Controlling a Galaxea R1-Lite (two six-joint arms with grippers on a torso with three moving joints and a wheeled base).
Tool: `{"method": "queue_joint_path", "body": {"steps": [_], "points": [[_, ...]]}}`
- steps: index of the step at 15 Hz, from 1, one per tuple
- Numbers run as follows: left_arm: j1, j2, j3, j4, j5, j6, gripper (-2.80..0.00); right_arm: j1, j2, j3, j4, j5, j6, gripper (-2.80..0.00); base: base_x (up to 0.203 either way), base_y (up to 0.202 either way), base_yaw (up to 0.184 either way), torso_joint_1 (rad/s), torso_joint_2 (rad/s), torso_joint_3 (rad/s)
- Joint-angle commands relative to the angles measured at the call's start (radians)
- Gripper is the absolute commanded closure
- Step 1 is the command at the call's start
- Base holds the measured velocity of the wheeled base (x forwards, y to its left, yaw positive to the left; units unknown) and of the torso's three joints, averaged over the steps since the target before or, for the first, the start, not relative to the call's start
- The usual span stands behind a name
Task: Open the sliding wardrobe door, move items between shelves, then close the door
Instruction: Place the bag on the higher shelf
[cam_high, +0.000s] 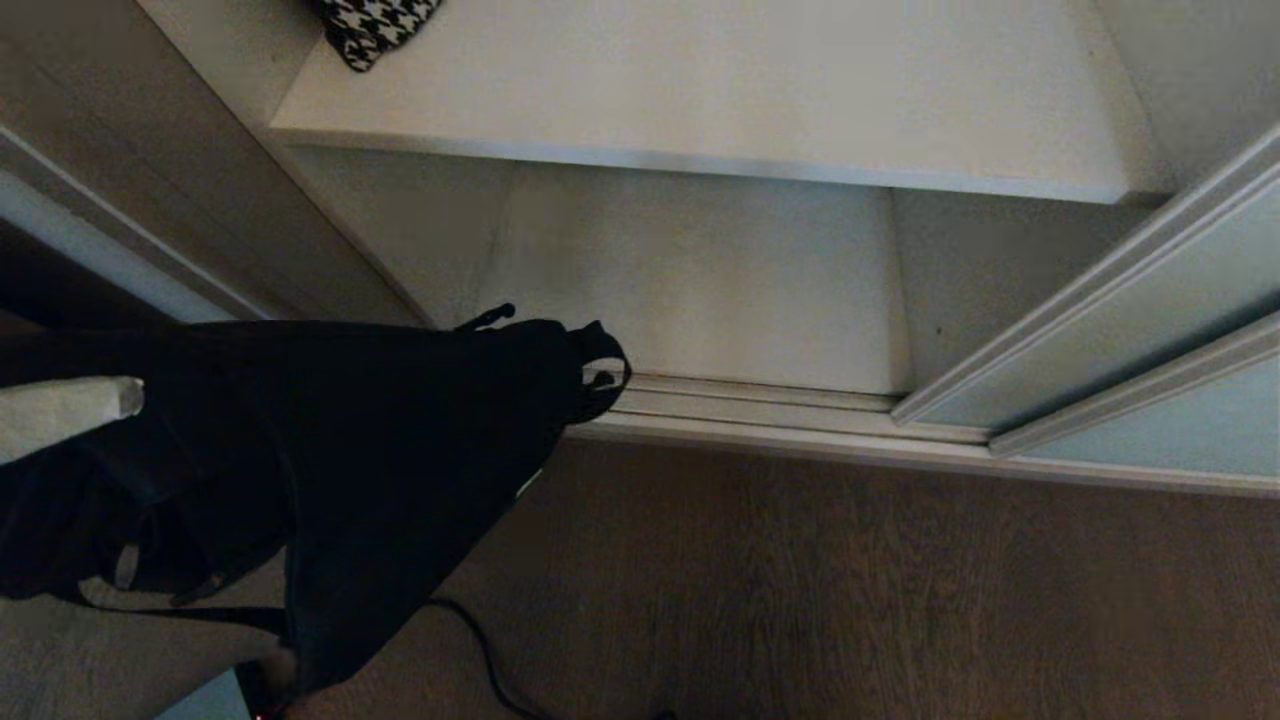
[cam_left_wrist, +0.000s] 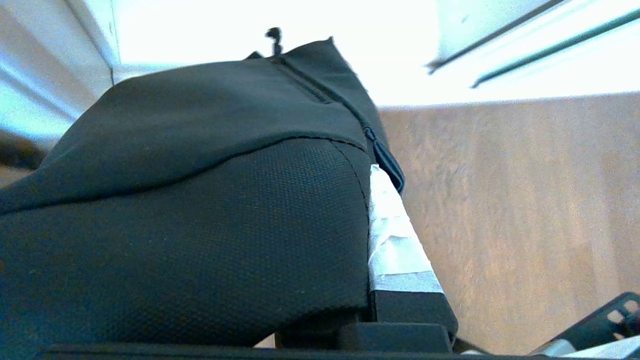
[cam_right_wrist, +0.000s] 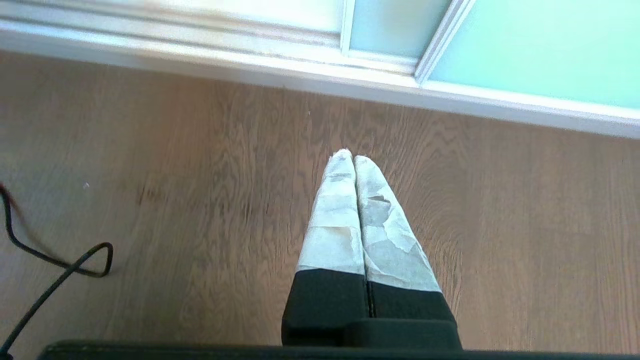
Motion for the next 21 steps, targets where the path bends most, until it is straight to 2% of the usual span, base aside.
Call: {"method": "queue_joint_path", "body": {"steps": [1, 9, 17, 21], "points": [[0.0, 0.002, -0.021, 0.001, -0.013, 0.001, 0.0, 0.0, -0.005, 0.0, 0.0, 0.001, 0.0, 0.0, 0.0, 0.0, 0.0, 0.002, 0.0, 0.199], [0.0, 0.0, -0.09, -0.001, -0.071, -0.001, 0.0, 0.0, -0.005, 0.0, 0.0, 0.001, 0.0, 0.0, 0.0, 0.0, 0.0, -0.001, 0.0, 0.201], [-0.002, 0.008, -0.112, -0.01, -0.072, 0.013, 0.0, 0.0, -0.005, 0.0, 0.0, 0.001, 0.0, 0.0, 0.0, 0.0, 0.0, 0.002, 0.0, 0.201], [-0.002, 0.01, -0.119, -0.01, -0.073, 0.016, 0.0, 0.0, -0.005, 0.0, 0.0, 0.001, 0.0, 0.0, 0.0, 0.0, 0.0, 0.0, 0.0, 0.007]]}}
